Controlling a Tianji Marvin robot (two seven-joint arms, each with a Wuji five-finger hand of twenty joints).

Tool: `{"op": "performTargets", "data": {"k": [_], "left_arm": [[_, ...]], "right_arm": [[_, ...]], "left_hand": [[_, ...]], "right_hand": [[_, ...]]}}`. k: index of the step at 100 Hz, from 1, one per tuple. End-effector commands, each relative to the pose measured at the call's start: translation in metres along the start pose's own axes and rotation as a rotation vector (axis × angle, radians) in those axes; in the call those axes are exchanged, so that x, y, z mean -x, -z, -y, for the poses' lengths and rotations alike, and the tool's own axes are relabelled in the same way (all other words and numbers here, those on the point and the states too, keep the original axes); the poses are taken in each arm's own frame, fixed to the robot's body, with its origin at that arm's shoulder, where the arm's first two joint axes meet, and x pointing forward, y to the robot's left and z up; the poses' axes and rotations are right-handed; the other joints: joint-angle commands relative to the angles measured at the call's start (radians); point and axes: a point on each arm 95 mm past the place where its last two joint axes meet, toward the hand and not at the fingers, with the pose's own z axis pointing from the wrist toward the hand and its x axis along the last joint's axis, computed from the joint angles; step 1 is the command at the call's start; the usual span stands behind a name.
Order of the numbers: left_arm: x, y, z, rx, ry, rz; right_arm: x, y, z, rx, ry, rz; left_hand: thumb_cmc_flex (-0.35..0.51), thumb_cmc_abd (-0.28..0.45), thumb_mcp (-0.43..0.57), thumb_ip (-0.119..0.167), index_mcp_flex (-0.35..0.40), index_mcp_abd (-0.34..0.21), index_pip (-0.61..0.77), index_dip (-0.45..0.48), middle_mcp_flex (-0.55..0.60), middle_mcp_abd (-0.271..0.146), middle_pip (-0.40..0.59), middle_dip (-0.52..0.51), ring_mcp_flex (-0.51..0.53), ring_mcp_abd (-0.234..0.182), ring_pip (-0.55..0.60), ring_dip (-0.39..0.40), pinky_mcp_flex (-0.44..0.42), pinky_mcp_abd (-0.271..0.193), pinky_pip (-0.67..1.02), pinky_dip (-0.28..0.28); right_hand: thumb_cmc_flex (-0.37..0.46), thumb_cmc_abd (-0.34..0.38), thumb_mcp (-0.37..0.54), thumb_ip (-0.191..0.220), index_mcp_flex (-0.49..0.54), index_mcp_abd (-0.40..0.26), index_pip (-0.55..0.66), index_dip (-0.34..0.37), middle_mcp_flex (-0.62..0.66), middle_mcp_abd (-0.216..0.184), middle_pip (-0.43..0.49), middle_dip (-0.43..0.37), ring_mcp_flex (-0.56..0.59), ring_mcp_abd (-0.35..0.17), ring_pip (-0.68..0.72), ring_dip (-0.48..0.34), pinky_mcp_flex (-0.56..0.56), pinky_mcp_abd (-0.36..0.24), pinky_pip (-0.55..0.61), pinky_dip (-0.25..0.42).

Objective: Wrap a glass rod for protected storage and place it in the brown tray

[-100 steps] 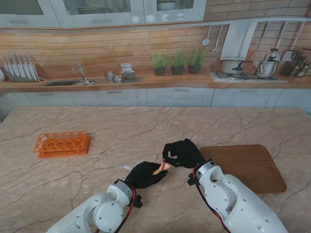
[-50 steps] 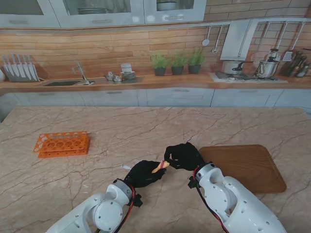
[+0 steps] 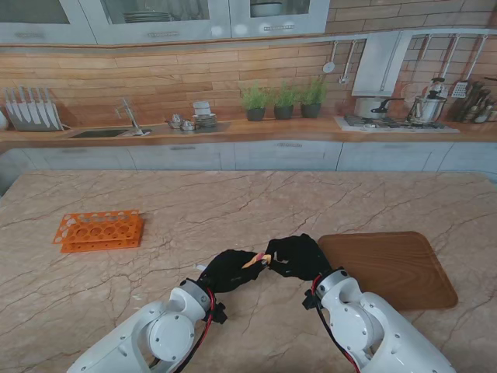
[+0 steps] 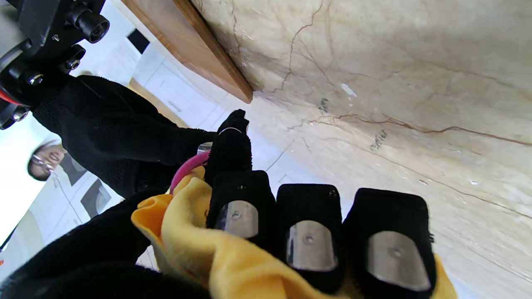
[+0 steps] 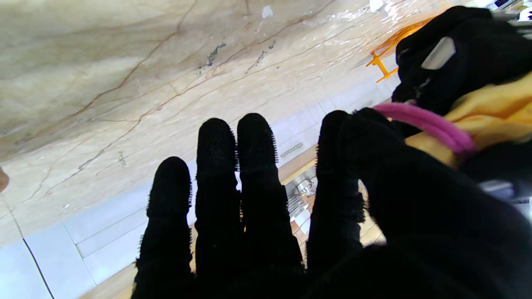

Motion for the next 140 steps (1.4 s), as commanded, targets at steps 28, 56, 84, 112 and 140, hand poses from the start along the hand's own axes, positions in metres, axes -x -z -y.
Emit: {"op": "performTargets", "data": {"k": [28,56,84,112,140], "left_arm": [[-0.006,-0.001,0.006,-0.005,0.001,-0.033],[-0.007,0.001,0.008,-0.018,0.027,-0.053],[-0.008,0.003,0.012,-0.035,0.035,-0.062],[-0.008,0.004,0.012,-0.036,0.038,-0.061],[-0.009,0.004,0.008,-0.023,0.052,-0.057]], "right_arm": [[0.0,0.014,0.006,0.036,-0.017,0.039],[0.003,0.022,0.005,0.072,-0.099,0.079],[0.002,0.026,0.005,0.075,-0.341,0.119],[0.0,0.026,0.004,0.048,-0.454,0.114],[-0.004,0.016,0.004,0.05,-0.546,0.124]], "left_hand": [[0.087,0.027,-0.015,-0.054,0.059,0.037,0.026,0.02,0.02,-0.013,0.029,0.028,0.013,-0.029,0.088,0.007,0.011,0.016,0.264,0.019],[0.075,0.013,-0.002,-0.027,0.073,0.031,0.03,0.02,0.02,-0.014,0.035,0.026,0.013,-0.028,0.089,0.008,0.011,0.017,0.264,0.022],[0.074,0.013,-0.005,-0.018,0.07,0.03,0.029,0.021,0.019,-0.018,0.035,0.025,0.013,-0.028,0.089,0.008,0.012,0.014,0.264,0.021],[0.079,0.013,-0.011,-0.017,0.068,0.031,0.028,0.022,0.019,-0.02,0.035,0.025,0.013,-0.028,0.089,0.008,0.012,0.015,0.264,0.021],[0.081,0.012,-0.017,-0.017,0.068,0.031,0.026,0.023,0.019,-0.022,0.035,0.025,0.013,-0.028,0.089,0.009,0.012,0.014,0.264,0.02]], "right_hand": [[-0.008,-0.063,0.091,0.011,-0.053,-0.002,0.004,-0.023,-0.049,0.005,-0.015,0.017,-0.022,-0.033,-0.021,0.01,-0.018,-0.009,-0.022,-0.003],[-0.097,-0.102,0.11,0.016,-0.155,0.028,-0.033,-0.034,-0.127,0.006,-0.035,0.017,-0.045,-0.035,-0.029,0.014,-0.02,-0.013,-0.037,-0.005],[-0.146,-0.043,0.098,0.051,-0.224,0.05,-0.16,0.018,-0.253,-0.001,-0.075,0.002,-0.093,-0.051,-0.054,0.015,-0.036,-0.039,-0.067,0.006],[-0.23,-0.065,0.093,0.144,-0.266,0.092,-0.282,0.128,-0.339,-0.007,-0.107,-0.007,-0.132,-0.058,-0.083,0.014,-0.049,-0.047,-0.095,0.028],[-0.22,-0.023,0.109,0.157,-0.231,0.089,-0.276,0.132,-0.327,-0.005,-0.102,-0.002,-0.126,-0.054,-0.081,0.018,-0.054,-0.053,-0.104,0.032]]}}
